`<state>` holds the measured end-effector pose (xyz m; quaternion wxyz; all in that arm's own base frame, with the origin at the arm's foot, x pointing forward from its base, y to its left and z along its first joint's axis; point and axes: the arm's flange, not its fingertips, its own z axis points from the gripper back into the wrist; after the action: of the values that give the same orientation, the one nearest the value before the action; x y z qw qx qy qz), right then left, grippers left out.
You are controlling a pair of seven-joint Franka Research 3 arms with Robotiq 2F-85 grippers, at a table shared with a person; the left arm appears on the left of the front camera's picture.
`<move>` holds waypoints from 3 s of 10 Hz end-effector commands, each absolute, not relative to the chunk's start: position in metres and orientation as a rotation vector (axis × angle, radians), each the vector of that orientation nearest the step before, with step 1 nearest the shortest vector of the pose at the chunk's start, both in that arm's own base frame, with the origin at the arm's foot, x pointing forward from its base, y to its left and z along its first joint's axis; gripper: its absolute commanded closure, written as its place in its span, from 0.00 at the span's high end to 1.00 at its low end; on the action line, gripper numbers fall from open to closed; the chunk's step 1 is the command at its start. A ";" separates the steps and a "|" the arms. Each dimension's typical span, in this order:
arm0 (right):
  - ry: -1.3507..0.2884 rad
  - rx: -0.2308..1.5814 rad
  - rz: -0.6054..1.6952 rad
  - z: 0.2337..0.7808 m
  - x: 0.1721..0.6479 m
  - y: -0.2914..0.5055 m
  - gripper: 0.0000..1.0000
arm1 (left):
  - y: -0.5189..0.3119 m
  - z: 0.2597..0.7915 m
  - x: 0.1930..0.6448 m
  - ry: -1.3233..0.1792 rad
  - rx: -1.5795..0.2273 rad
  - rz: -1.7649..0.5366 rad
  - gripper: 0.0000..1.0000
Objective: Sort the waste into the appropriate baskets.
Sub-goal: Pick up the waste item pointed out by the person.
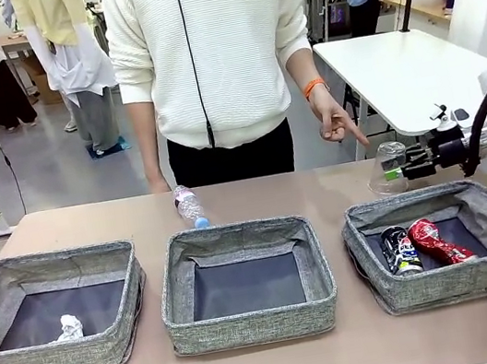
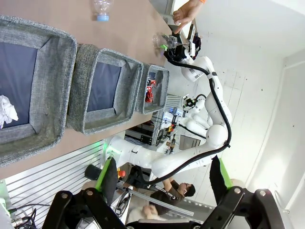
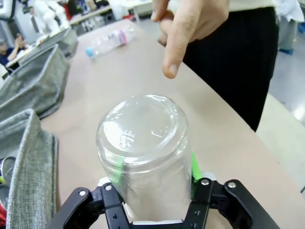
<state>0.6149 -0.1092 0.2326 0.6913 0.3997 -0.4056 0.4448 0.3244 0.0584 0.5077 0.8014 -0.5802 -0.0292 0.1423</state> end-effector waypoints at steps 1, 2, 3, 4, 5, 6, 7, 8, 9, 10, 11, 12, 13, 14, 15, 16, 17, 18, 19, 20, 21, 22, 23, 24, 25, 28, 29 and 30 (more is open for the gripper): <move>-0.901 0.850 0.972 0.241 0.610 -0.106 0.20 | 0.057 0.510 0.323 -0.066 -1.254 0.312 1.00; -0.907 0.836 0.962 0.244 0.610 -0.108 0.35 | 0.057 0.510 0.323 -0.066 -1.254 0.312 1.00; -0.911 0.830 0.957 0.246 0.611 -0.110 0.00 | 0.057 0.510 0.323 -0.066 -1.254 0.312 1.00; -0.915 0.829 0.954 0.247 0.611 -0.111 0.15 | 0.057 0.510 0.323 -0.066 -1.254 0.312 1.00; -0.914 0.820 0.946 0.247 0.612 -0.112 0.00 | 0.057 0.510 0.323 -0.066 -1.254 0.312 1.00; -0.913 0.816 0.928 0.248 0.614 -0.112 0.00 | 0.057 0.510 0.323 -0.066 -1.254 0.312 1.00; -0.907 0.807 0.902 0.251 0.615 -0.114 0.00 | 0.057 0.510 0.323 -0.066 -1.254 0.312 1.00; -0.912 0.795 0.885 0.257 0.616 -0.116 0.02 | 0.057 0.510 0.323 -0.066 -1.254 0.312 1.00; -0.904 0.763 0.840 0.273 0.615 -0.118 0.00 | 0.057 0.510 0.323 -0.066 -1.254 0.312 1.00; -0.852 0.728 0.793 0.302 0.610 -0.119 0.00 | 0.057 0.510 0.323 -0.066 -1.254 0.312 1.00; -0.828 0.680 0.749 0.345 0.599 -0.116 0.00 | 0.057 0.510 0.323 -0.066 -1.254 0.312 1.00; -0.697 0.623 0.683 0.397 0.582 -0.106 0.00 | 0.057 0.510 0.323 -0.066 -1.254 0.312 1.00; -0.620 0.593 0.614 0.453 0.559 -0.085 0.00 | 0.057 0.510 0.323 -0.066 -1.254 0.312 1.00; -0.580 0.514 0.554 0.492 0.538 -0.062 0.00 | 0.057 0.510 0.323 -0.066 -1.254 0.312 1.00; -0.564 0.462 0.524 0.518 0.519 -0.038 0.00 | 0.057 0.510 0.323 -0.066 -1.254 0.312 1.00; -0.543 0.461 0.509 0.533 0.505 -0.019 0.00 | 0.057 0.510 0.323 -0.066 -1.254 0.312 1.00; -0.504 0.475 0.495 0.545 0.491 0.001 0.00 | 0.057 0.510 0.323 -0.066 -1.254 0.312 1.00; -0.485 0.514 0.477 0.555 0.475 0.018 0.00 | 0.057 0.510 0.323 -0.066 -1.254 0.312 1.00; -0.477 0.563 0.506 0.558 0.454 0.040 0.00 | 0.057 0.510 0.323 -0.066 -1.254 0.312 1.00; -0.474 0.590 0.561 0.553 0.431 0.057 0.00 | 0.057 0.510 0.323 -0.066 -1.254 0.312 1.00; -0.444 0.598 0.620 0.539 0.409 0.075 0.00 | 0.057 0.510 0.323 -0.066 -1.254 0.312 1.00; -0.402 0.577 0.687 0.519 0.391 0.090 0.00 | 0.057 0.510 0.323 -0.066 -1.254 0.312 1.00; -0.387 0.549 0.787 0.502 0.382 0.094 0.00 | 0.057 0.510 0.323 -0.066 -1.254 0.312 1.00; -0.406 0.582 0.631 0.538 0.410 0.085 0.00 | 0.057 0.510 0.323 -0.066 -1.254 0.312 1.00; -0.406 0.582 0.631 0.538 0.410 0.085 0.00 | 0.057 0.510 0.323 -0.066 -1.254 0.312 1.00; -0.406 0.582 0.631 0.538 0.410 0.085 0.00 | 0.057 0.510 0.323 -0.066 -1.254 0.312 1.00; -0.413 0.588 0.654 0.535 0.404 0.082 0.02 | 0.057 0.510 0.323 -0.066 -1.254 0.312 1.00; -0.405 0.520 0.608 0.556 0.406 0.105 0.02 | 0.057 0.510 0.323 -0.066 -1.254 0.312 1.00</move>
<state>0.4064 0.0872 0.5408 0.8867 0.2769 -0.1996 0.3117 0.3243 0.0584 0.5077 0.8015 -0.5801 -0.0292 0.1424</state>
